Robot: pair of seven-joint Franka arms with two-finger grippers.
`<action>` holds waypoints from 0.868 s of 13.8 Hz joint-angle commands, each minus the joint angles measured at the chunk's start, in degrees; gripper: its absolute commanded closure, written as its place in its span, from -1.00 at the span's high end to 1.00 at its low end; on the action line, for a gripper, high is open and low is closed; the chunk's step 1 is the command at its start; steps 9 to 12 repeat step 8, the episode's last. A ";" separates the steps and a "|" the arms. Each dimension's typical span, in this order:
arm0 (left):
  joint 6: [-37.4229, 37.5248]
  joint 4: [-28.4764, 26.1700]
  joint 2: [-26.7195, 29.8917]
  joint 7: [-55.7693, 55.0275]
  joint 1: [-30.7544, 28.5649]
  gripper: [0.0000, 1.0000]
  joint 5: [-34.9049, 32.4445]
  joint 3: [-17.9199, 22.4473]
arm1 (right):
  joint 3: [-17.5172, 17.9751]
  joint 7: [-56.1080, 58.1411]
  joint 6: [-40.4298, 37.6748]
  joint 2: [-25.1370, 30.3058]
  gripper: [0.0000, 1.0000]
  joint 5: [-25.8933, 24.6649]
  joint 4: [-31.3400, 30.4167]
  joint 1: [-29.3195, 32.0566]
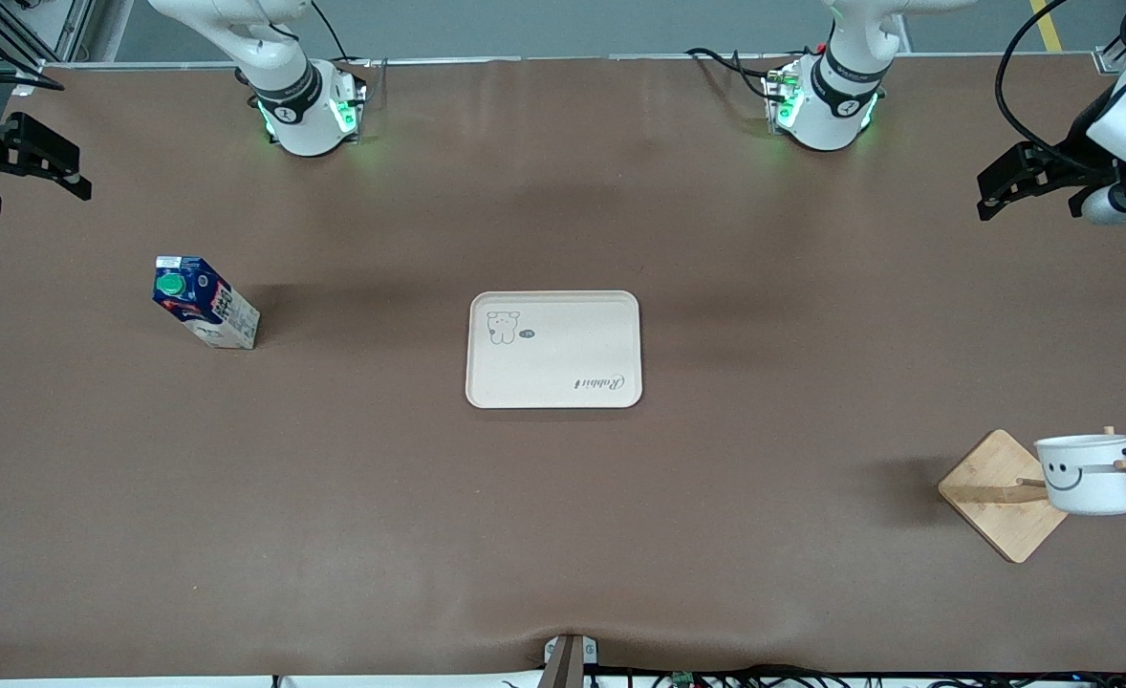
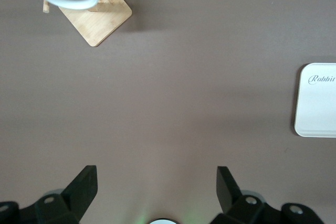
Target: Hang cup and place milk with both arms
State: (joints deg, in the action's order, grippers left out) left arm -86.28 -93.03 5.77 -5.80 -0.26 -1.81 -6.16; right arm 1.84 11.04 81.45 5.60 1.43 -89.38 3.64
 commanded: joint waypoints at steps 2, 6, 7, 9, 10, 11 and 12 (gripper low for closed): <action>1.02 1.71 0.03 0.36 -1.23 1.00 0.49 -1.13 | 0.45 0.73 -0.93 -0.85 1.00 -0.20 1.31 0.66; 1.20 2.76 -0.50 0.09 -1.23 1.00 0.32 -1.13 | 0.54 0.56 -0.94 -0.85 1.00 -0.11 1.22 0.49; 1.20 2.85 -0.58 0.09 -1.23 1.00 0.32 -1.13 | 0.54 0.47 -0.94 -0.85 1.00 -0.11 1.22 0.49; 1.20 2.85 -0.58 0.00 -1.23 1.00 0.40 -1.13 | 0.54 0.47 -0.94 -0.85 1.00 -0.11 1.22 0.49; 1.20 2.85 -0.58 0.00 -1.23 1.00 0.40 -1.13 | 0.54 0.47 -0.94 -0.85 1.00 -0.11 1.22 0.49; 1.20 2.85 -0.58 0.00 -1.23 1.00 0.40 -1.13 | 0.54 0.47 -0.94 -0.85 1.00 -0.11 1.22 0.49; 1.20 2.85 -0.58 0.00 -1.23 1.00 0.40 -1.13 | 0.54 0.47 -0.94 -0.85 1.00 -0.11 1.22 0.49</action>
